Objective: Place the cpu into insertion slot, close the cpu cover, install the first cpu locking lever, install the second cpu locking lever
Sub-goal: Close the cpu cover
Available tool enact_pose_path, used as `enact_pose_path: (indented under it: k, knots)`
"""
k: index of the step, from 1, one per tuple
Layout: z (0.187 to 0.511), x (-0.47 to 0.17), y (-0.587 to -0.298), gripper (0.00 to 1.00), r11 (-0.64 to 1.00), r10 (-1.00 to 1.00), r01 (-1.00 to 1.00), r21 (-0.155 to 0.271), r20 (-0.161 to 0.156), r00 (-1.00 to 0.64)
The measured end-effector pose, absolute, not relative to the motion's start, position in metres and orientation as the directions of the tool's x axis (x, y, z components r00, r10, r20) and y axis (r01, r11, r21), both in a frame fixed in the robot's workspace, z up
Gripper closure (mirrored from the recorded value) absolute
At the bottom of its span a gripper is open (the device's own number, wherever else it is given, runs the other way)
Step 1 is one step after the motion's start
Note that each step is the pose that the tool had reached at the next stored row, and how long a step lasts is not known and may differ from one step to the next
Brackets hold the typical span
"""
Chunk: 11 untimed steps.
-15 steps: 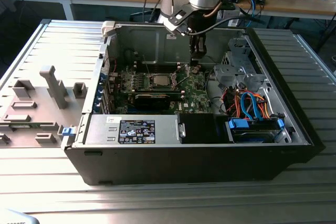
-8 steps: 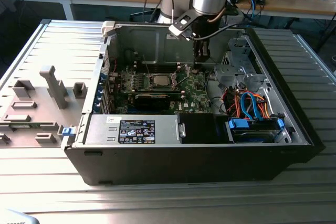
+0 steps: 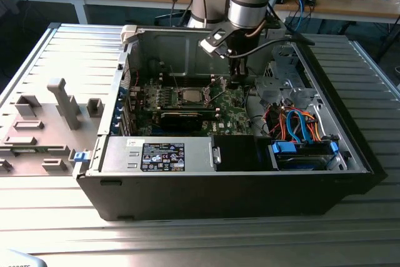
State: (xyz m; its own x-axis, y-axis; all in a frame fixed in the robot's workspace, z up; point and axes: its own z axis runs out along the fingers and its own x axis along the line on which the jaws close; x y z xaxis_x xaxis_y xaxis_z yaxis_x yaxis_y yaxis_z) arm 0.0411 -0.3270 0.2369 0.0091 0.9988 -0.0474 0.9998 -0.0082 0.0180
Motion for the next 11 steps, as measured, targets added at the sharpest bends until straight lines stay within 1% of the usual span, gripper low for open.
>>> enact_pose_path:
  k: [11]
  knots:
    - [0.235,0.020,-0.327,0.89,-0.008,0.999,1.000,0.019,-0.043,0.009]
